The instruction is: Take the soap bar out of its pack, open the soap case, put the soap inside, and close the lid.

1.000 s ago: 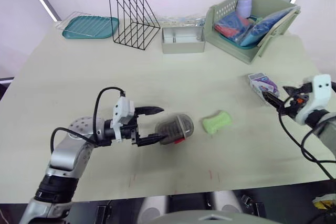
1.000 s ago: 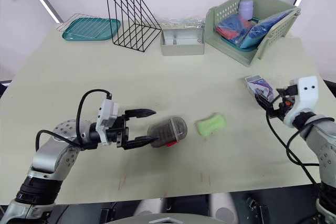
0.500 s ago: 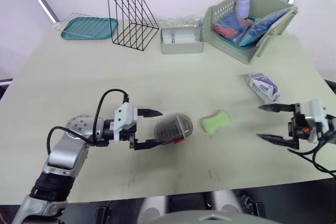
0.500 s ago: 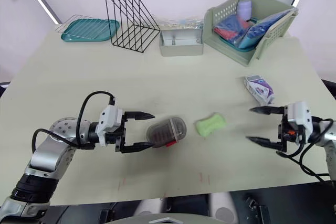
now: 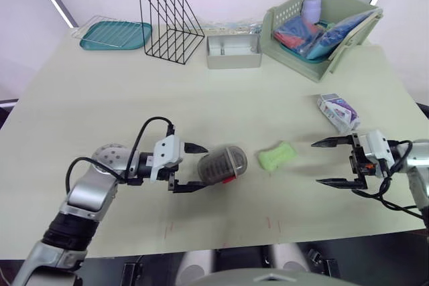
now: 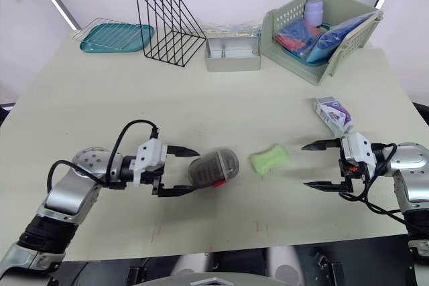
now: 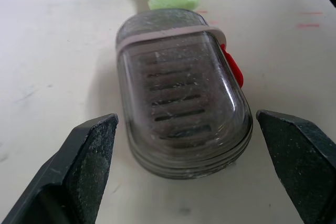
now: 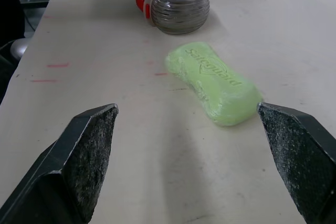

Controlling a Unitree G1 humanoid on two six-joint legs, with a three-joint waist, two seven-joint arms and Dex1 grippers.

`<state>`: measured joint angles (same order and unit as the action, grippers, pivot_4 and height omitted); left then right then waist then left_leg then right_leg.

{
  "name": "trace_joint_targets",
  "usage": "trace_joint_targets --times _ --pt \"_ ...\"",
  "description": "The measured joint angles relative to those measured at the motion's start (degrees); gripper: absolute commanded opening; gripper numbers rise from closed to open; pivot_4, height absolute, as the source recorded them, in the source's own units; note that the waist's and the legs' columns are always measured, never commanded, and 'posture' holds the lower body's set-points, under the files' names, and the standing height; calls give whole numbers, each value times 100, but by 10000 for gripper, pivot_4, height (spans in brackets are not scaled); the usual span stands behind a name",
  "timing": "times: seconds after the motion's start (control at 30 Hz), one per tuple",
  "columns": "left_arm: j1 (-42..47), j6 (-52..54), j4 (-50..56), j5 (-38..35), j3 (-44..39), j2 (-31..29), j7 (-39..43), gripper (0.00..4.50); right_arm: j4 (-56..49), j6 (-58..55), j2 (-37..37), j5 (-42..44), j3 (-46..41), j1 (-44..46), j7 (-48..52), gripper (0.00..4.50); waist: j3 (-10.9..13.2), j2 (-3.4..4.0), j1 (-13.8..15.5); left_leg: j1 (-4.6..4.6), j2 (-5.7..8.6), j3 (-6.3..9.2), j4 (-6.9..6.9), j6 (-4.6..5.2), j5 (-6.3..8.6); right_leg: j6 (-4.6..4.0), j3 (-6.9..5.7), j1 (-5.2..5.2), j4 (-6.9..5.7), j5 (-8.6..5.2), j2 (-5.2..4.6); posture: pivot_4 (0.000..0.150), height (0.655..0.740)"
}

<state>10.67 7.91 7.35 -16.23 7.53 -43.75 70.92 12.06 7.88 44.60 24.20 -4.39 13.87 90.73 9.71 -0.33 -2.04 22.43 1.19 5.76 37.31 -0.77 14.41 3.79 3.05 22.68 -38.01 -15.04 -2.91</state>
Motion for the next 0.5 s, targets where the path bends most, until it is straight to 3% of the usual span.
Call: trace_joint_targets --times 0.5 --pt "-28 -102 0 372 199 210 -481 45000 -95 -7 -5 -3 19 -162 -233 44550 0 0 2 0 1 0 0 0 0 0 0 0 -1 0 -2 1500 7400"
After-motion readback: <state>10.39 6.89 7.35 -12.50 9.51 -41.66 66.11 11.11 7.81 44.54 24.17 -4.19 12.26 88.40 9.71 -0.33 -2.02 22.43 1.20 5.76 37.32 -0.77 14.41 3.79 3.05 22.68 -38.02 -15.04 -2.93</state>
